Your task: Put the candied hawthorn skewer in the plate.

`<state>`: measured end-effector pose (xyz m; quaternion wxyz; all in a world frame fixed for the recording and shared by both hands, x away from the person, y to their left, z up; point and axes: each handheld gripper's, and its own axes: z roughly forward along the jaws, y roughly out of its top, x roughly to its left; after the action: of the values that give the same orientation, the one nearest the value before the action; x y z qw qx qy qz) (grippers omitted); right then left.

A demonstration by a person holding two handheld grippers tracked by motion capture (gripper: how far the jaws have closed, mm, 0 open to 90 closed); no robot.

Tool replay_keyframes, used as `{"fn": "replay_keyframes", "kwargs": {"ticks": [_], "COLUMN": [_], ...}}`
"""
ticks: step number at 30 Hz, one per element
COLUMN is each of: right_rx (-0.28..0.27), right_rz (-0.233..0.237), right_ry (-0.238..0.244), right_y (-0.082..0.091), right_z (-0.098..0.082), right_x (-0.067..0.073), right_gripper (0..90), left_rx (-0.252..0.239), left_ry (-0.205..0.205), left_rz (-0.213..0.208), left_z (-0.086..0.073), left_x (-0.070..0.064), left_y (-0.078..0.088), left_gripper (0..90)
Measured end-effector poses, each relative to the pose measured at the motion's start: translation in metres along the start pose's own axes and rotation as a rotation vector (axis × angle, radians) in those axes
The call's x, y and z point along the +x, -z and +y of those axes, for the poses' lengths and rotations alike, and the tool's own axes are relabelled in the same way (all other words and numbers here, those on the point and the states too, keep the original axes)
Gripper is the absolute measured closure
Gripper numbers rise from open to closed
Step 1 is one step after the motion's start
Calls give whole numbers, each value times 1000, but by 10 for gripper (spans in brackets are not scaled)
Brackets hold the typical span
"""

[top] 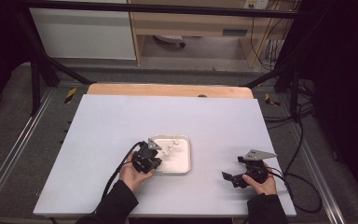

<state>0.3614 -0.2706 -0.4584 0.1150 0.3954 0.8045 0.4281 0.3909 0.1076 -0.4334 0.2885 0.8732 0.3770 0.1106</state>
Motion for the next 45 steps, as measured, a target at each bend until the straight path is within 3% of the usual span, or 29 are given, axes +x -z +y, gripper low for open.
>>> {"fn": "replay_keyframes", "kwargs": {"ticks": [11, 15, 19, 24, 32, 40, 45], "right_rx": [4, 4, 3, 1, 3, 2, 4], "right_rz": [2, 2, 2, 3, 2, 3, 4], "right_ry": [5, 4, 3, 0, -6, -11, -12], "right_y": [-1, -1, -1, -1, 0, 0, 0], "right_z": [0, 0, 0, 0, 0, 0, 0], "right_x": [0, 0, 0, 1, 1, 1, 1], "right_gripper": [7, 7, 7, 7, 7, 7, 7], "left_rx": [4, -24, -59, -85, -91, -138, -151], "left_ry": [-11, -12, -12, -45, -63, -17, 20], "left_rz": [5, -10, -24, -18, -18, -3, 2], "left_z": [1, 1, 0, -4, -16, -39, -61], "left_x": [-1, 1, 4, 9, 21, 41, 54], "left_y": [0, 5, 13, 24, 40, 57, 62], "left_gripper": [872, 819, 715, 545, 287, 159, 140]}}
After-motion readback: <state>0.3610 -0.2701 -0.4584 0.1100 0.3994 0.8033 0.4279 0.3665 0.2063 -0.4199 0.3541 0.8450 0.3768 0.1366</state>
